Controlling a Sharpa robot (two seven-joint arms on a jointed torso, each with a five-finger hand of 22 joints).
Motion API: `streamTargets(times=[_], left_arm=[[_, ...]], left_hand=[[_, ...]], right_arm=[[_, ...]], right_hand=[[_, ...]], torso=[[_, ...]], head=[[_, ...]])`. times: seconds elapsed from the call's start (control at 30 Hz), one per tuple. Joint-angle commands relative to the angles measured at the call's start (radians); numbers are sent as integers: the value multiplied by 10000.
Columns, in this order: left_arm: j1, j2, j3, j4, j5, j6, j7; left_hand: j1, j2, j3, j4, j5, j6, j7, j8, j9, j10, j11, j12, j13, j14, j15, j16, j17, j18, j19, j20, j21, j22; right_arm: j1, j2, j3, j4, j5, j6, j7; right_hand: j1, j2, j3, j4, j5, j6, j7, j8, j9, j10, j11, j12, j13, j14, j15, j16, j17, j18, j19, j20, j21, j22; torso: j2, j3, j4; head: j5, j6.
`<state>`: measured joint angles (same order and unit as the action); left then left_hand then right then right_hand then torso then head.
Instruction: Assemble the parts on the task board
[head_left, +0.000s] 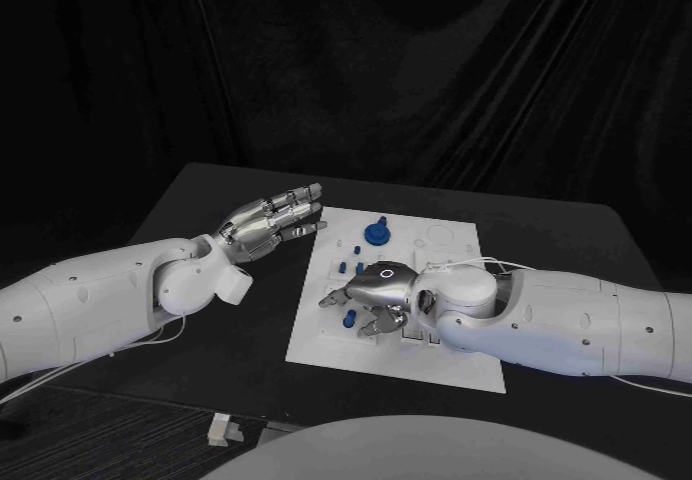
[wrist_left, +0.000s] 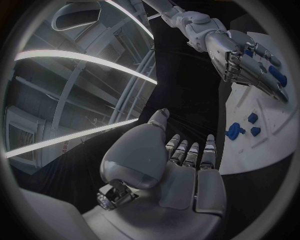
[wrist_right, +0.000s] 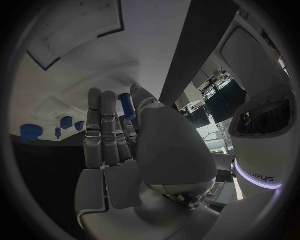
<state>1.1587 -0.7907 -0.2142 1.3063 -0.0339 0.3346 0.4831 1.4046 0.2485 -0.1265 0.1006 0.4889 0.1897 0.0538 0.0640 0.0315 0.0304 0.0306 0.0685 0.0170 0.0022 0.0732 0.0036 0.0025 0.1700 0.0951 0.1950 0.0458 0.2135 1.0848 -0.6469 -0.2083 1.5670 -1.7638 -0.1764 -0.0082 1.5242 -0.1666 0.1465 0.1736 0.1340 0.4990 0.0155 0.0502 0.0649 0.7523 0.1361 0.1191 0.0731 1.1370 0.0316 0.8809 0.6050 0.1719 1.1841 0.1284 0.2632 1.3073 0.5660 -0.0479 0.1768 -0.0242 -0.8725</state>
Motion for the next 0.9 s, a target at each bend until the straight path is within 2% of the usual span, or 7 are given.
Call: streamTargets(times=[0.03,0.07,0.3,0.4,0.57,0.7,0.9], left_arm=[[-19,18,11,6,67,138,77],[-20,15,11,6,67,139,77],[-24,2,11,-1,67,125,67],[-25,-3,11,4,67,118,73],[-26,-28,11,19,67,76,82],[-26,-35,11,13,67,31,99],[-26,-2,10,-11,67,-20,98]], left_hand=[[-45,60,-9,9,44,22,25,47,12,-57,-8,-33,-10,-2,65,44,3,102,7,-2,3,11],[-45,60,-9,9,44,22,25,47,12,-57,-8,-33,-10,-2,65,44,3,102,7,-2,3,11],[-47,61,-9,10,42,43,31,56,15,-59,-6,-34,-11,-2,65,43,2,102,9,0,5,13],[-47,61,-9,10,42,43,31,56,15,-59,-6,-34,-11,-2,65,43,2,102,9,0,5,13],[-48,61,-8,9,42,68,37,68,20,-56,-2,-24,-8,-1,65,49,4,102,12,1,7,15],[-49,58,-9,8,46,98,46,83,25,-53,5,-14,-5,2,64,56,7,102,18,3,10,21],[-51,52,-12,7,49,120,55,95,28,-48,10,-3,-3,3,64,61,8,103,26,5,15,31]], right_arm=[[-12,-88,8,27,-82,-419,2],[-10,-124,8,42,-82,-586,60],[217,-688,9,397,-29,-2193,560],[569,-1137,9,721,231,-2785,672],[1351,-2076,9,1313,1415,-3397,660],[1935,-2776,9,1549,2444,-3504,411],[2397,-3481,7,1329,3305,-2631,-248]], right_hand=[[298,-329,-445,849,-135,-761,-215,-30,-152,-555,37,206,3,-111,29,89,-32,55,-68,36,-97,177],[523,-449,-584,1211,-157,-949,-267,-34,-178,-744,37,412,18,-132,31,136,-55,63,-57,65,-145,175],[199,-603,-772,1234,-365,-855,-268,22,-157,-929,12,831,52,-117,26,232,-93,75,-1,84,-209,179],[220,-400,-608,1212,-345,-444,-85,128,-109,-872,-50,1230,100,-56,-27,308,-121,89,96,53,-224,191],[496,166,-262,1010,91,1573,540,647,118,-218,-143,2430,328,115,-129,464,-193,90,346,-54,-206,230],[560,484,-165,750,452,3038,1077,1165,345,995,-306,3602,708,288,-87,591,-228,71,508,-60,-129,251],[404,555,-176,517,487,4177,1089,1404,552,2264,-893,6678,2456,534,-563,651,-248,80,689,-360,97,262]], torso=[[3,-2,12],[6,1,12],[4,1,13],[3,-1,18],[4,-11,5],[9,-14,3],[34,-3,25]], head=[[-11,-1],[-10,-1],[-67,-1],[-98,-1],[-127,-1],[-186,-1],[-343,-1]])
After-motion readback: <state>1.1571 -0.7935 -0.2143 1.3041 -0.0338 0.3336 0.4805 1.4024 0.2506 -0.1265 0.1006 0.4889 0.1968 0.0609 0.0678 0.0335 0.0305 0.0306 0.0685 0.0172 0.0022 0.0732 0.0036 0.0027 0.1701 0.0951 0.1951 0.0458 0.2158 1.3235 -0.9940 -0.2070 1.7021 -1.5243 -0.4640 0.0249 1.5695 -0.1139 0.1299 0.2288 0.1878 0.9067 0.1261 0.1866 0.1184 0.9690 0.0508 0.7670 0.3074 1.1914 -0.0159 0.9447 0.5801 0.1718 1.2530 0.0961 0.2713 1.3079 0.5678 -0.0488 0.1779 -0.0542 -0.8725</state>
